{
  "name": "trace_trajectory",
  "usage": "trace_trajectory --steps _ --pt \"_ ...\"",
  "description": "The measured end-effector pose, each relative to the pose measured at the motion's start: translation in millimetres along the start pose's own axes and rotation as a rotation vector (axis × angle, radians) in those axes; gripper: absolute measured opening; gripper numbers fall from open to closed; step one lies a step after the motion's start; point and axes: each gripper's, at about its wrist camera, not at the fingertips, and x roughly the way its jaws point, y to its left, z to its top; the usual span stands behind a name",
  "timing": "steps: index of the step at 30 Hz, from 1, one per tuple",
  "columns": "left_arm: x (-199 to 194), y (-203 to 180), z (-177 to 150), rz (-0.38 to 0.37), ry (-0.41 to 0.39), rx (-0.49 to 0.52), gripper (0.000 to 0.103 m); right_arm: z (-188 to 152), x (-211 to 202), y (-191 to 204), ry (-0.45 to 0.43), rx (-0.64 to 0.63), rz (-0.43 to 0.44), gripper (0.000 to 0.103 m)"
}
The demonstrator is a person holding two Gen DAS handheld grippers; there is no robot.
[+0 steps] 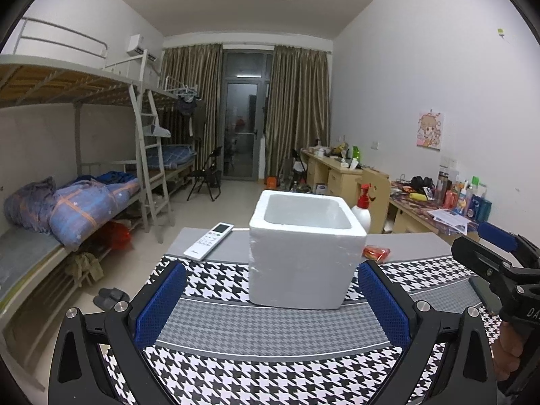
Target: Organize soft objects
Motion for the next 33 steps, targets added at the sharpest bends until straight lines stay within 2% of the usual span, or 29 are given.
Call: trace_trajectory --steps 9,14,25,33 --pt "-16.8 -11.5 -7.3 -0.037 -0.029 0.017 0.102 -13.5 -19.3 -0.4 -0.026 -0.015 -0.052 0.102" --pt "-24.1 -14.1 -13.7 -0.040 -0.046 0.019 0.102 -17.7 -29.4 -5.8 -0.037 0.018 -0.058 0.102" --pt "-15.7 -18.6 -32.3 -0.050 -0.020 0.018 0.102 -27.9 -38.4 -11.3 -0.032 0.038 -0.083 0.102" --pt "-15.4 -16.5 -44.3 -0.055 -0.029 0.006 0.102 -30.4 -36.4 -12.5 -0.016 0.050 -0.070 0.102"
